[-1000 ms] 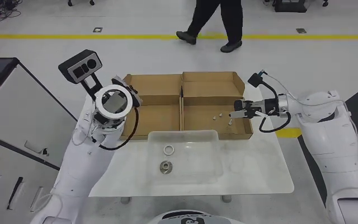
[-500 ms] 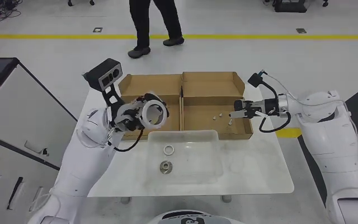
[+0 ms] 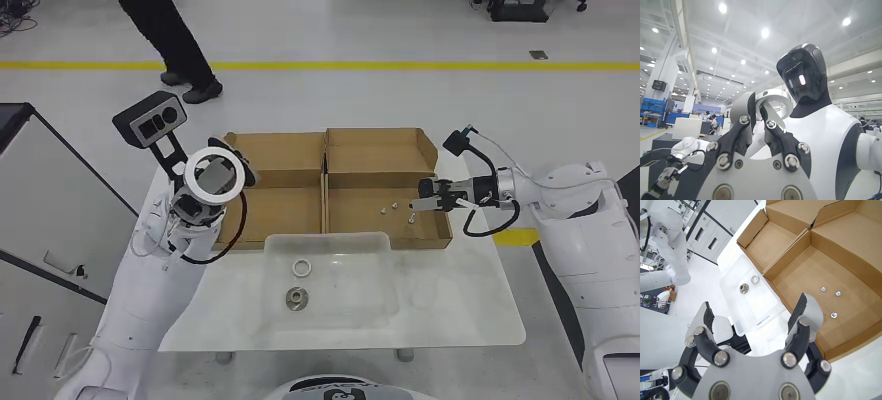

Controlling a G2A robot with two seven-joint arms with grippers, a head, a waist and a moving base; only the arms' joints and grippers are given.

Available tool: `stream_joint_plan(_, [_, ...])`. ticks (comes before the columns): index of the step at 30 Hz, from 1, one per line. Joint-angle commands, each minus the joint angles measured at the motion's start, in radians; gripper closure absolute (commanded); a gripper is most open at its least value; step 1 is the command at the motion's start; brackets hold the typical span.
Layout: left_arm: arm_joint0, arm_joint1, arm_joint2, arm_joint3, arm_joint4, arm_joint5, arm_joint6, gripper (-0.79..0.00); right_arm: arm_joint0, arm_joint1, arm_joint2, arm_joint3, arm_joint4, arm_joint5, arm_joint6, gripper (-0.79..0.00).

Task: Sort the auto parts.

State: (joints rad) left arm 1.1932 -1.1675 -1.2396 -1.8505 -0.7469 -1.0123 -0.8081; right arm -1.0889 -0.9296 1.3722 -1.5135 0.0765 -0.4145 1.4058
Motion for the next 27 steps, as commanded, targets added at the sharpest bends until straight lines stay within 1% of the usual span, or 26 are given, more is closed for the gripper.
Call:
stream_joint_plan(1, [0.0, 0.0, 0.0, 0.0, 0.0, 0.0, 0.0, 0.0, 0.0, 0.0, 0.0, 0.0, 0.0, 0.0, 0.0, -0.785])
stream_joint_plan(10, [0.002, 0.0, -0.001, 0.001, 0.004, 0.008, 0.003, 0.0, 0.0, 0.0, 0.0, 0.0, 0.0, 0.0, 0.0, -0.785])
stream_joint_plan(11, [0.005, 0.002, -0.008, 0.008, 0.036, 0.042, 0.008, 0.0, 0.0, 0.0, 0.0, 0.0, 0.0, 0.0, 0.0, -0.785])
stream_joint_plan(16, [0.023, 0.006, -0.047, 0.028, 0.195, 0.151, 0.034, 0.0, 0.0, 0.0, 0.0, 0.0, 0.0, 0.0, 0.0, -0.785])
stream_joint_plan(17, [0.023, 0.009, -0.052, 0.032, 0.243, 0.169, 0.014, 0.0, 0.0, 0.0, 0.0, 0.0, 0.0, 0.0, 0.0, -0.785])
stream_joint_plan(18, [0.023, 0.011, -0.06, 0.025, 0.294, 0.181, 0.0, 0.0, 0.0, 0.0, 0.0, 0.0, 0.0, 0.0, 0.0, -0.785])
stream_joint_plan(20, [0.04, 0.011, -0.06, 0.024, 0.319, 0.202, 0.017, 0.0, 0.0, 0.0, 0.0, 0.0, 0.0, 0.0, 0.0, -0.785])
stream_joint_plan(22, [0.041, 0.014, -0.07, 0.026, 0.392, 0.224, 0.007, 0.0, 0.0, 0.0, 0.0, 0.0, 0.0, 0.0, 0.0, -0.785])
stream_joint_plan(24, [0.04, 0.014, -0.075, 0.042, 0.42, 0.242, 0.04, 0.0, 0.0, 0.0, 0.0, 0.0, 0.0, 0.0, 0.0, -0.785])
stream_joint_plan(27, [0.008, 0.013, -0.082, 0.076, 0.497, 0.276, 0.062, 0.0, 0.0, 0.0, 0.0, 0.0, 0.0, 0.0, 0.0, -0.785])
